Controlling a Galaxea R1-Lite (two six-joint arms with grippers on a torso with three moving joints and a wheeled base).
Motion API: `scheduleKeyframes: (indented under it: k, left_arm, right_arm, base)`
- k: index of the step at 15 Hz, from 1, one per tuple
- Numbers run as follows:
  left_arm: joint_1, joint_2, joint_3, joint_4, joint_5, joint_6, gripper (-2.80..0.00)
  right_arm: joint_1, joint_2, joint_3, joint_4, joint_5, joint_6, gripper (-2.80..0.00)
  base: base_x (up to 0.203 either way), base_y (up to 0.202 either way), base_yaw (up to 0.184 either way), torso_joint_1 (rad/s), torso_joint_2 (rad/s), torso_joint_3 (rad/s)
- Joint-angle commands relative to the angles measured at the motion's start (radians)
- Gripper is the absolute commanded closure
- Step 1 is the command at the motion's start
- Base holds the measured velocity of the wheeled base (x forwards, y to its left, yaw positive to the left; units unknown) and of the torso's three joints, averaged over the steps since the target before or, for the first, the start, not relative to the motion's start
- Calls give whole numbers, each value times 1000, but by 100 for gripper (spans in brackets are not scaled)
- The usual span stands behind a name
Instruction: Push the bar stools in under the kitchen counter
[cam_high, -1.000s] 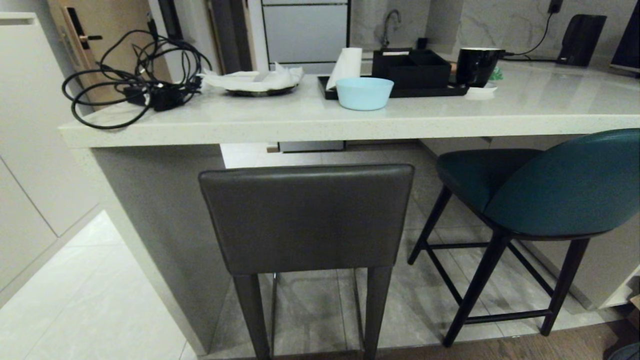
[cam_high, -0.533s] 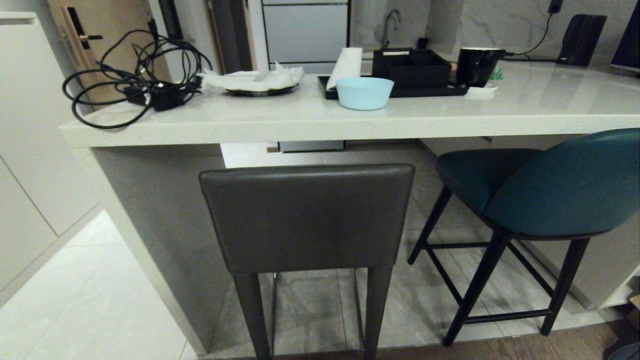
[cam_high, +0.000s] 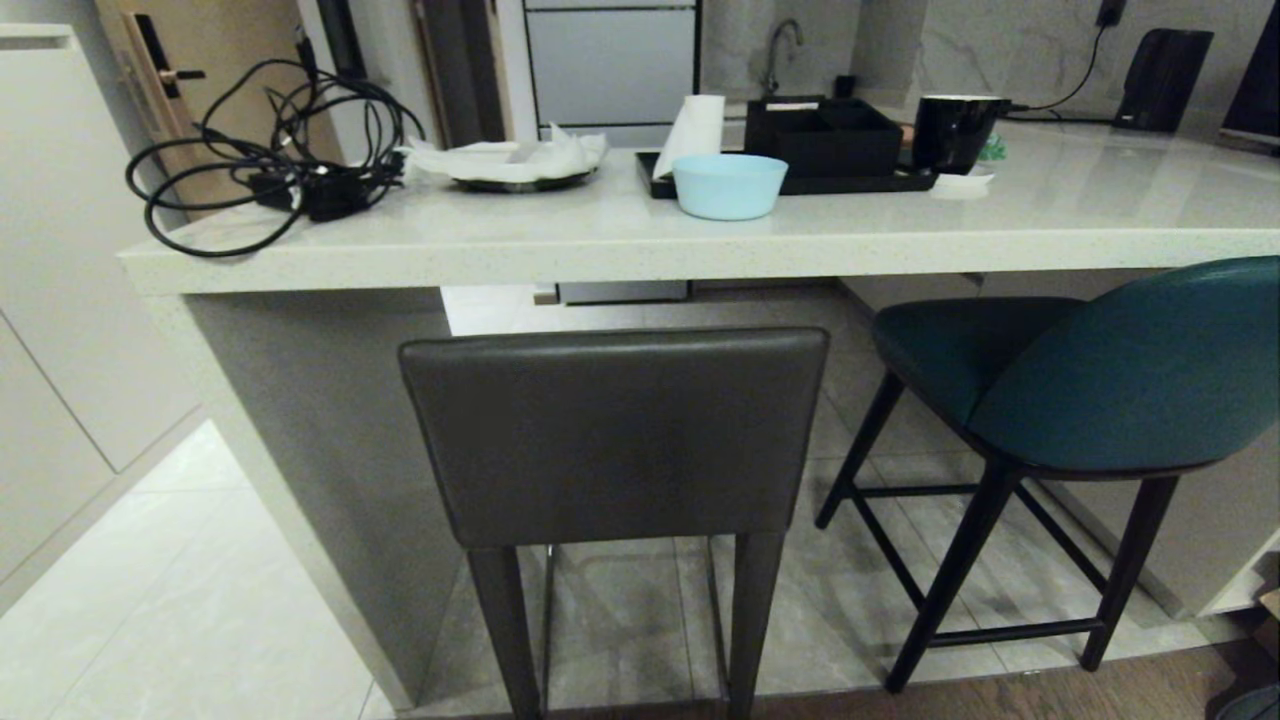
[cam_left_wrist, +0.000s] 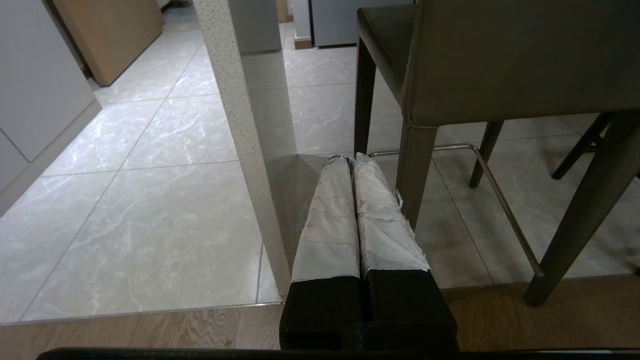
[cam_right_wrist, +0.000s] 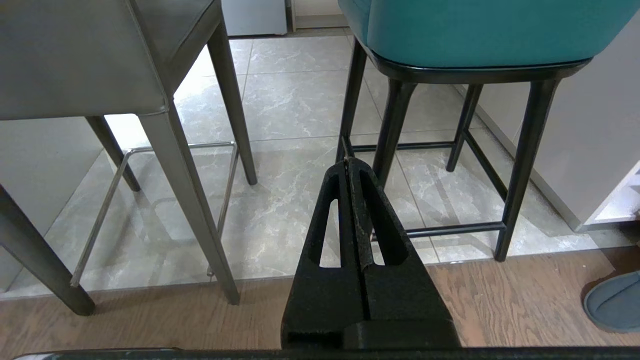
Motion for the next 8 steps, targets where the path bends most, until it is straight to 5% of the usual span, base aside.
scheduleKeyframes:
  k: [1, 3, 8]
  left_arm:
    - [0, 0, 18, 0, 0, 0, 0]
    - [0, 0, 18, 0, 0, 0, 0]
    - [0, 0, 18, -1, 0, 2, 0]
  right_arm:
    - [0, 2, 0, 0, 0, 3, 0]
    - [0, 2, 0, 0, 0, 2, 0]
    - [-1, 2, 0, 0, 2, 2, 0]
  base:
    - [0, 0, 0, 0, 0, 0]
    - [-41, 0, -1, 5, 0, -1]
    - [-190, 0, -3, 3, 2, 2]
